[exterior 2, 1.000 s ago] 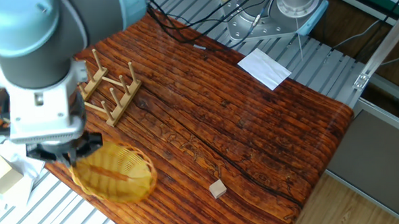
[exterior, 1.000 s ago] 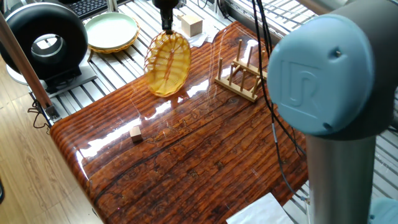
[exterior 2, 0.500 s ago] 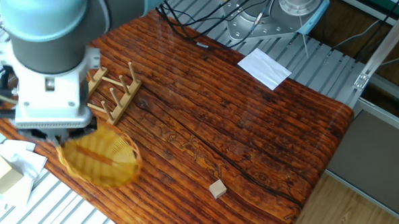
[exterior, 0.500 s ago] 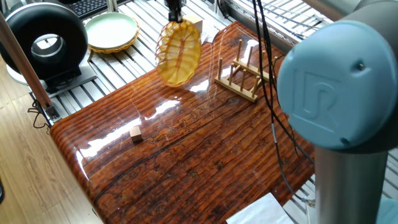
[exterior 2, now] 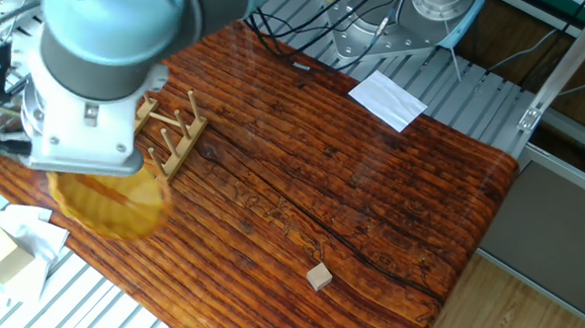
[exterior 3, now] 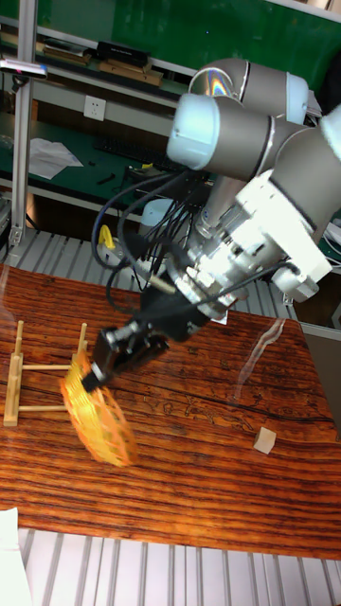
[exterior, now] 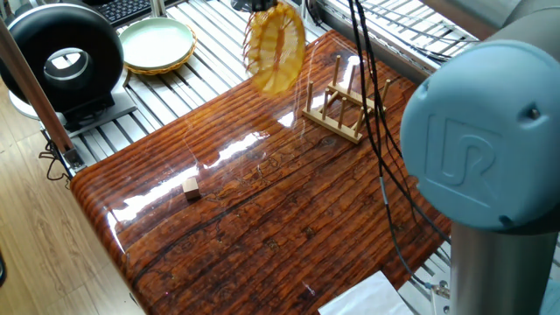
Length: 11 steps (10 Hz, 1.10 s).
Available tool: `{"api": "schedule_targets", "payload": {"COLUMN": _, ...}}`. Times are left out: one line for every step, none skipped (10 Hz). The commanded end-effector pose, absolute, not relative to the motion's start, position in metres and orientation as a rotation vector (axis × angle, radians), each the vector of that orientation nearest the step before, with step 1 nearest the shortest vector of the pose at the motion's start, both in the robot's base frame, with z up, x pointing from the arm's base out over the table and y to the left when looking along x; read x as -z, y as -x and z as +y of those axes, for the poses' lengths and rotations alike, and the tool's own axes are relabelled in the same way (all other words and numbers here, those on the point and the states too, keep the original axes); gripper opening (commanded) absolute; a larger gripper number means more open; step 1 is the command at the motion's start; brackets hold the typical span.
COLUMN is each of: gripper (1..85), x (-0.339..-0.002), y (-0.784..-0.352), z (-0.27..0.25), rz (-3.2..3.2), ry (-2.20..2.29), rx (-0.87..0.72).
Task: Put the dish on the dish rack
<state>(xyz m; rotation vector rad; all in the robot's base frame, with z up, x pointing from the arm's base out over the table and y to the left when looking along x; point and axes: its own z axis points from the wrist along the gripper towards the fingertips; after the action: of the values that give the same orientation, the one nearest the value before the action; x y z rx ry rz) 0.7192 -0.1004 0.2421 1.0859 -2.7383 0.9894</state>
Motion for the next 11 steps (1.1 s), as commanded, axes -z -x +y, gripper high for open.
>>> {"api": "schedule_targets", "payload": {"gripper": 1.0, "x": -0.278, "y": -0.731, "z": -0.125, "rz": -2.657, "ry": -1.066, "rx": -1.241}}
{"api": "schedule_targets", "payload": {"gripper": 1.0, "x": -0.290, "y": -0.741, "z": -0.132, "rz": -2.622, "ry": -1.091, "rx": -1.331}}
{"api": "schedule_targets", "payload": {"gripper": 1.0, "x": -0.308, "y": -0.752, "z": -0.143, "rz": -2.553, "ry": -1.121, "rx": -1.459}}
{"api": "schedule_targets", "payload": {"gripper": 1.0, "x": -0.313, "y": -0.752, "z": -0.148, "rz": -2.529, "ry": -1.107, "rx": -1.490}}
{"api": "schedule_targets", "payload": {"gripper": 1.0, "x": -0.313, "y": -0.751, "z": -0.150, "rz": -2.523, "ry": -1.101, "rx": -1.485}}
{"api": "schedule_targets", "payload": {"gripper": 1.0, "x": -0.303, "y": -0.747, "z": -0.148, "rz": -2.544, "ry": -1.097, "rx": -1.431}}
{"api": "schedule_targets", "payload": {"gripper": 1.0, "x": -0.295, "y": -0.748, "z": -0.148, "rz": -2.562, "ry": -1.101, "rx": -1.395}}
{"api": "schedule_targets", "payload": {"gripper": 1.0, "x": -0.284, "y": -0.748, "z": -0.150, "rz": -2.583, "ry": -1.097, "rx": -1.357}}
{"api": "schedule_targets", "payload": {"gripper": 1.0, "x": -0.277, "y": -0.749, "z": -0.159, "rz": -2.583, "ry": -1.100, "rx": -1.352}}
{"api": "schedule_targets", "payload": {"gripper": 1.0, "x": -0.276, "y": -0.751, "z": -0.171, "rz": -2.557, "ry": -1.109, "rx": -1.381}}
{"api": "schedule_targets", "payload": {"gripper": 1.0, "x": -0.280, "y": -0.745, "z": -0.179, "rz": -2.528, "ry": -1.081, "rx": -1.397}}
